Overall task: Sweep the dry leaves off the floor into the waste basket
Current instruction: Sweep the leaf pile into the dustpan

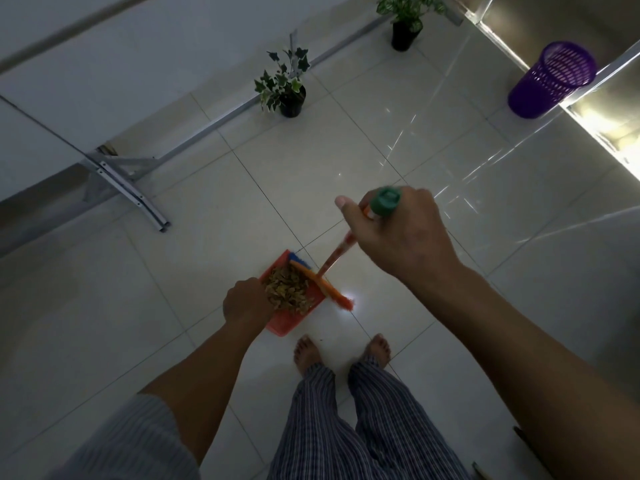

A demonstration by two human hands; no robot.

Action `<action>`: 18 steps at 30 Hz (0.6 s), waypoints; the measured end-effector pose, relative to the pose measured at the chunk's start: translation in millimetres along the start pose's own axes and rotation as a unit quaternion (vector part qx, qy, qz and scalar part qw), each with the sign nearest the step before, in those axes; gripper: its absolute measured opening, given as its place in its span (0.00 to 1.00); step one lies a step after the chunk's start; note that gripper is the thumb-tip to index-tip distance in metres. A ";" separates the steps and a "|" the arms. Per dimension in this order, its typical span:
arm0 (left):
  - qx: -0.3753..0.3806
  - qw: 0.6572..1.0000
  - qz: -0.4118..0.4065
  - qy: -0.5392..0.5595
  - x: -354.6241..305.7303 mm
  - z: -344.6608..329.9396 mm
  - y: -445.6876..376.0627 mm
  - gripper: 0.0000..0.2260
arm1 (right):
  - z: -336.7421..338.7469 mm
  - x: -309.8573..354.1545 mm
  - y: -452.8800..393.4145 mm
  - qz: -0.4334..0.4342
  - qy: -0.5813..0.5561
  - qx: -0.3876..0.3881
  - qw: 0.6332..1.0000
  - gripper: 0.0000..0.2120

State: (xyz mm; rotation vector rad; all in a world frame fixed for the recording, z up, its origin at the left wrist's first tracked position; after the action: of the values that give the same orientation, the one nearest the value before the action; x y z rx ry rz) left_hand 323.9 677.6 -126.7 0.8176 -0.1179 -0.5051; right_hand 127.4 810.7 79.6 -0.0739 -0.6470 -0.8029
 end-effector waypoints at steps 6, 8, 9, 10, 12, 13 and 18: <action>-0.010 1.000 0.014 0.003 9.5 14.5 -2.3 0.12 | 28.2 20.5 -16.7 0.034 0.008 -0.040 0.999 0.24; -0.008 1.000 0.017 0.003 12.0 15.0 -3.0 0.12 | 26.0 24.5 -19.6 0.037 0.009 -0.043 0.998 0.24; -0.007 1.000 0.017 0.003 12.6 14.5 -3.2 0.12 | 21.7 25.7 -20.3 0.039 0.011 -0.039 0.998 0.23; -0.006 1.000 0.018 0.003 13.2 13.8 -3.1 0.11 | 14.8 26.2 -20.3 0.042 0.013 -0.029 0.999 0.23; -0.001 1.000 0.025 0.004 14.5 11.8 -2.8 0.12 | -3.6 26.3 -18.1 0.057 0.023 0.003 0.998 0.22; 0.002 1.000 0.029 0.004 15.2 10.7 -2.8 0.12 | -13.1 25.7 -16.5 0.064 0.033 0.019 0.997 0.22; 0.008 0.999 0.034 0.015 17.5 6.2 -4.3 0.13 | -42.5 12.2 -11.9 0.052 0.031 0.089 0.994 0.22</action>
State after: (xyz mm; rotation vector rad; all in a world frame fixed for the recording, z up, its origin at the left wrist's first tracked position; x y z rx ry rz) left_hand 335.8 662.7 -127.1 0.8339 -0.1225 -0.4276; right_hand 147.2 781.7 50.0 0.0785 -0.6475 -0.6414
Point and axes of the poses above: each hand's wrist, its own y-axis away from the middle knuckle, its own z-axis out of the back of the hand, x = y × z, the point moved 6 cm from there along -y, towards the middle knuckle, and after that the axes turned 8 degrees about x, right-handed, at the moved point
